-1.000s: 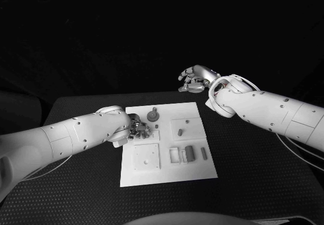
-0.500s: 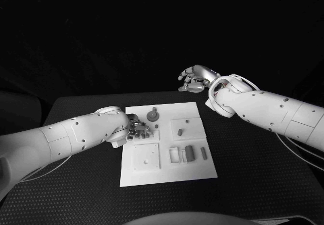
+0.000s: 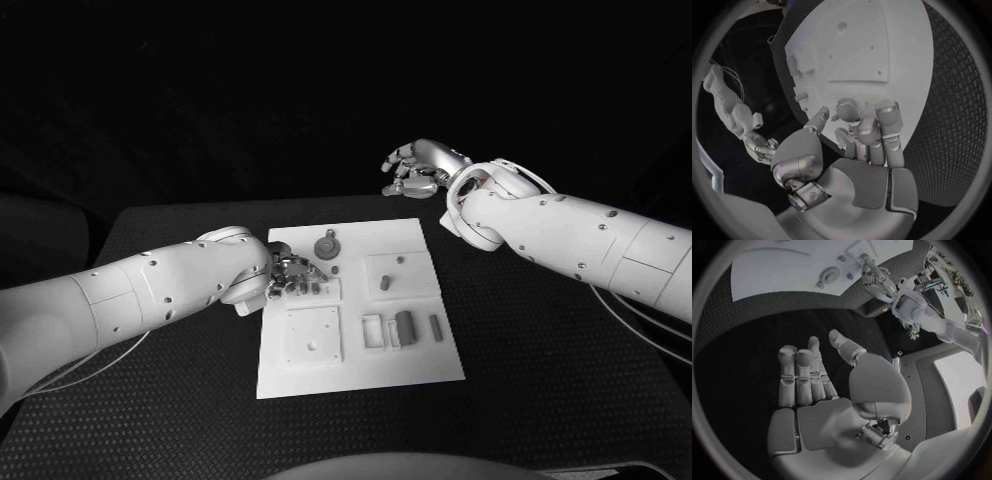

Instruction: Assemble the parts on the task board

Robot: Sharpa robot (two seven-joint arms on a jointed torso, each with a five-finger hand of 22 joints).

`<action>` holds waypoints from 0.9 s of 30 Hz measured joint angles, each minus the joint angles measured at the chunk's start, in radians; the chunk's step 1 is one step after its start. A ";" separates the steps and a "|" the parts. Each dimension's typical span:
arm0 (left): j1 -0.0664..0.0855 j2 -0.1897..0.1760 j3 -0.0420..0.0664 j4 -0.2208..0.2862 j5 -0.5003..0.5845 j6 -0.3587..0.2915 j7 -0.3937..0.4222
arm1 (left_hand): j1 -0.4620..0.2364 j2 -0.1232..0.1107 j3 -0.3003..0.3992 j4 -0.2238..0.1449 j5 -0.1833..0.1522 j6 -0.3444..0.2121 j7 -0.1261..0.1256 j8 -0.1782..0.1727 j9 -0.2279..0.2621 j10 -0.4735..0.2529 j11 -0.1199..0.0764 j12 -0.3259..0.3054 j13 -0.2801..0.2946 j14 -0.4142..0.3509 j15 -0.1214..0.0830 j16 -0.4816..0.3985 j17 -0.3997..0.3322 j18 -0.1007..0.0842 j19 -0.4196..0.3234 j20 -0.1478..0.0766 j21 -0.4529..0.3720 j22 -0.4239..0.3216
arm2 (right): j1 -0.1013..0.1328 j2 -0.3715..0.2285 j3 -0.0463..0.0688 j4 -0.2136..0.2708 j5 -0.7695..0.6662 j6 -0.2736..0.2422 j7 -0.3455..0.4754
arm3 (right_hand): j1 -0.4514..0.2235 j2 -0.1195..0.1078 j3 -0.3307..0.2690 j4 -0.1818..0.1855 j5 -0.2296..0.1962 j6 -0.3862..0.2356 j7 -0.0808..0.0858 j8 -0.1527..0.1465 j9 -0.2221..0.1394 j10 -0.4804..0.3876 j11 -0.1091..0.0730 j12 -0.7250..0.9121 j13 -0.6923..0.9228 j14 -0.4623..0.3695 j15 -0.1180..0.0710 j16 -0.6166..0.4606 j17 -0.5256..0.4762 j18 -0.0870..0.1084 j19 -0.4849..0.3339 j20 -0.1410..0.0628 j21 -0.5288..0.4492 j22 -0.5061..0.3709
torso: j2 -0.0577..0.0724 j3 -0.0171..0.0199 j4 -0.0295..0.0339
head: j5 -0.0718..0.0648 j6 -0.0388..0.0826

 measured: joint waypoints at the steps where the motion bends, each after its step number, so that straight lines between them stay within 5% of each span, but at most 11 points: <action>1: 0.000 -0.007 0.010 0.004 0.003 -0.004 0.004 | 0.002 0.002 0.001 -0.004 0.000 0.000 0.000 0.000 0.000 0.000 0.000 0.000 -0.001 0.000 0.000 0.000 -0.001 0.000 0.000 0.000 0.000 0.000 | 0.000 -0.001 0.000 -0.001 0.000 0.000 0.000 | 0.000 0.000 0.000 0.000 0.000 0.000 0.000 0.000 0.000 0.000 0.000 0.000 0.000 0.000 0.000 0.000 0.000 0.000 0.000 0.000 0.000 0.000 | 0.000 -0.0001 0.0003 | 0.000 0.001; 6: 0.006 -0.055 0.053 0.063 0.046 -0.053 0.054 | 0.032 0.088 0.004 -0.062 0.000 0.000 0.000 -0.046 0.001 -0.006 -0.002 -0.046 -0.035 -0.067 0.014 -0.056 -0.040 0.000 -0.062 -0.004 -0.041 -0.002 | 0.000 -0.015 0.000 -0.005 0.003 0.000 0.001 | 0.000 0.000 0.000 0.000 0.000 0.000 0.000 0.000 0.000 0.000 0.000 0.000 0.000 0.000 0.000 0.000 0.000 0.000 0.000 0.000 0.000 0.000 | -0.002 -0.0001 0.0029 | 0.001 0.008; 8: 0.015 -0.075 0.061 0.091 0.073 -0.075 0.099 | 0.056 0.106 0.008 -0.085 0.000 -0.006 0.006 -0.082 -0.012 -0.006 -0.002 -0.074 -0.055 -0.112 0.026 -0.089 -0.062 0.000 -0.099 -0.004 -0.071 -0.012 | 0.000 -0.017 0.000 -0.011 0.006 0.000 0.001 | 0.000 0.000 0.000 0.000 0.000 0.000 0.000 0.000 0.000 0.000 0.000 0.000 0.000 0.000 0.000 0.000 0.000 0.000 0.000 0.000 0.000 0.000 | -0.002 -0.0001 0.0043 | 0.002 0.010; 11: 0.023 -0.098 0.076 0.108 0.121 -0.125 0.173 | 0.190 0.136 0.051 -0.093 0.000 -0.088 0.059 -0.143 -0.044 -0.071 0.031 -0.130 -0.091 -0.190 0.066 -0.155 -0.101 -0.003 -0.182 0.018 -0.134 -0.038 | 0.000 -0.022 0.000 -0.015 0.009 0.000 0.001 | 0.000 0.000 0.000 0.000 0.000 0.000 0.000 0.000 0.000 0.000 0.000 0.000 0.001 0.000 0.000 0.000 0.000 0.000 0.000 0.000 0.000 0.000 | -0.003 -0.0009 0.0068 | 0.002 0.011; 13: 0.026 -0.111 0.081 0.109 0.146 -0.158 0.216 | 0.305 0.131 0.116 -0.090 0.000 -0.122 0.085 -0.178 -0.078 -0.099 0.049 -0.163 -0.116 -0.217 0.090 -0.192 -0.126 -0.004 -0.210 0.038 -0.170 -0.059 | 0.000 -0.022 0.000 -0.015 0.011 0.000 0.001 | 0.000 0.000 0.000 0.000 0.000 0.000 0.000 0.000 0.000 0.000 0.000 0.000 0.001 0.000 0.000 0.000 0.000 0.000 0.000 0.000 0.000 0.000 | -0.003 -0.0012 0.0080 | 0.003 0.013; 15: 0.029 -0.122 0.083 0.100 0.167 -0.198 0.262 | 0.380 0.112 0.161 -0.093 0.000 -0.151 0.111 -0.211 -0.123 -0.147 0.096 -0.226 -0.158 -0.251 0.124 -0.252 -0.162 -0.017 -0.251 0.068 -0.225 -0.094 | 0.000 -0.022 0.000 -0.015 0.012 0.000 0.002 | 0.000 0.000 0.000 0.000 0.000 0.000 0.000 0.000 0.000 0.000 0.000 0.000 0.001 0.000 0.000 0.000 0.000 0.000 0.000 0.000 0.000 0.000 | -0.003 -0.0008 0.0076 | 0.005 0.014; 21: 0.035 -0.124 0.084 0.035 0.164 -0.270 0.358 | 0.509 0.039 0.154 -0.095 0.000 -0.195 0.150 -0.265 -0.227 -0.185 0.135 -0.453 -0.293 -0.240 0.178 -0.292 -0.184 -0.015 -0.246 0.112 -0.269 -0.126 | 0.000 -0.025 0.000 -0.017 0.014 0.000 0.003 | 0.000 0.000 0.000 0.000 0.000 0.000 0.000 0.000 0.000 0.000 0.000 0.000 0.001 0.000 0.000 0.000 0.000 0.000 0.000 0.000 0.000 0.000 | -0.003 -0.0001 0.0063 | 0.005 0.018; 27: 0.034 -0.102 0.078 -0.041 -0.053 -0.295 0.423 | 0.533 -0.008 0.099 -0.096 0.000 -0.220 0.149 -0.286 -0.268 -0.219 0.147 -0.545 -0.344 -0.216 0.194 -0.282 -0.178 -0.007 -0.220 0.132 -0.265 -0.123 | 0.000 -0.022 0.000 -0.021 0.016 0.000 0.004 | 0.000 0.000 0.000 0.000 0.000 0.000 0.000 0.000 0.000 0.000 0.000 0.000 0.001 0.000 0.000 0.000 0.000 0.000 0.000 0.000 0.000 0.000 | -0.003 -0.0001 0.0062 | 0.008 0.019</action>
